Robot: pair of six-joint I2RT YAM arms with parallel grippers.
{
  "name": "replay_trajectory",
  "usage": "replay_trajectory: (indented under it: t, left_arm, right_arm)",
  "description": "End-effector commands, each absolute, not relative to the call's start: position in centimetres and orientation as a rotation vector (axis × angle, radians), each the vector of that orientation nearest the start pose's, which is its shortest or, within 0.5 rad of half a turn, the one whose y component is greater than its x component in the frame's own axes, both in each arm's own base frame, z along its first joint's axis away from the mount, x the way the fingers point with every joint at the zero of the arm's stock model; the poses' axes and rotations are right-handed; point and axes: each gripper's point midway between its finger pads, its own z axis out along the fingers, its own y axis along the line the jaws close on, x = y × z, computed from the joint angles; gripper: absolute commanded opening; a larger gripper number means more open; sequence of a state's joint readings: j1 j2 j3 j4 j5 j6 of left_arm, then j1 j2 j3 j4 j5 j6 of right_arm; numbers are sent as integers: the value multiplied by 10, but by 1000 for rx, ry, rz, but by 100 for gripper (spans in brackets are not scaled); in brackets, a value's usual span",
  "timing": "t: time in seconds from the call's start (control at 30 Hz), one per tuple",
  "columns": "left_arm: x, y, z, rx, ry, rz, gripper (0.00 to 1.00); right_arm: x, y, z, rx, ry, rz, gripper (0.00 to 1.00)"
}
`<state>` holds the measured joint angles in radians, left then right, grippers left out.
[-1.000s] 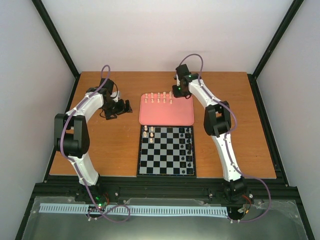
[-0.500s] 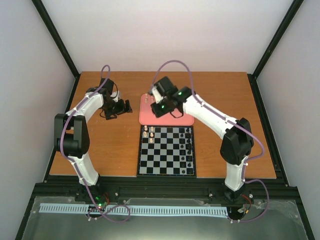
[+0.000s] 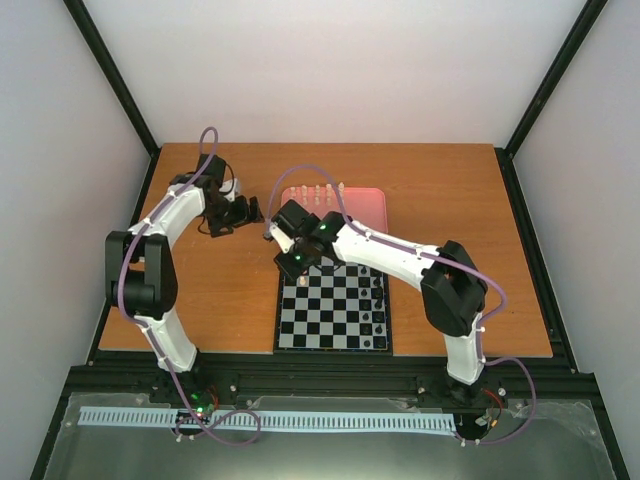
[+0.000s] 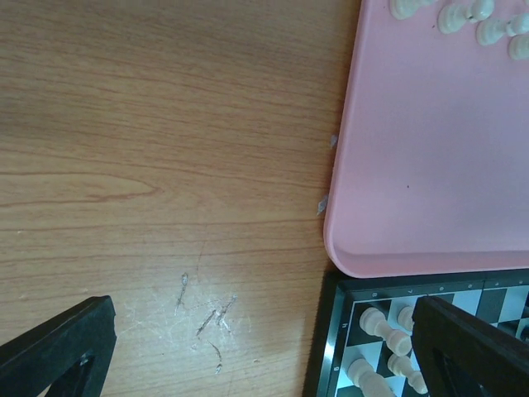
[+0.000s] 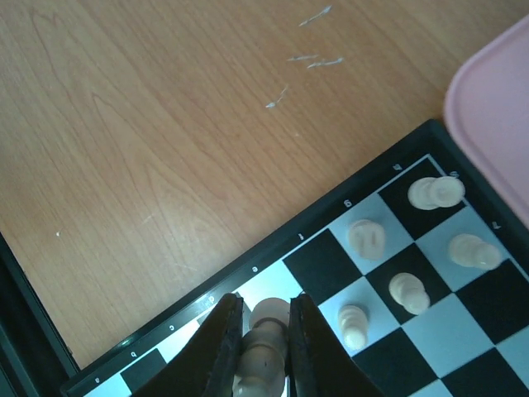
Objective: Set up the chess pieces on the board
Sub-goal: Place the chess piece on the chessboard.
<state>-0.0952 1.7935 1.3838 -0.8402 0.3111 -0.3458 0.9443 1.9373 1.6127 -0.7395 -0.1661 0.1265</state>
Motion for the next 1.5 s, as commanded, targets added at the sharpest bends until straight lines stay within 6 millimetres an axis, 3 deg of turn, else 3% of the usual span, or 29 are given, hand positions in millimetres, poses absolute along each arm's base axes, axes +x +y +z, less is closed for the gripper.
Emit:
replay_trajectory:
  t: [0.0, 0.47, 1.47]
  left_arm:
    - [402, -88, 129, -294, 2755, -556, 100]
    - [400, -87, 135, -287, 2732, -550, 100]
    - [398, -87, 131, -284, 2737, -552, 100]
  right_arm:
    - [254, 416, 111, -1192, 2480, 532, 7]
    - [254, 417, 78, -1189, 2568, 495, 8]
    - [277, 414, 55, -1126, 2633, 437, 8]
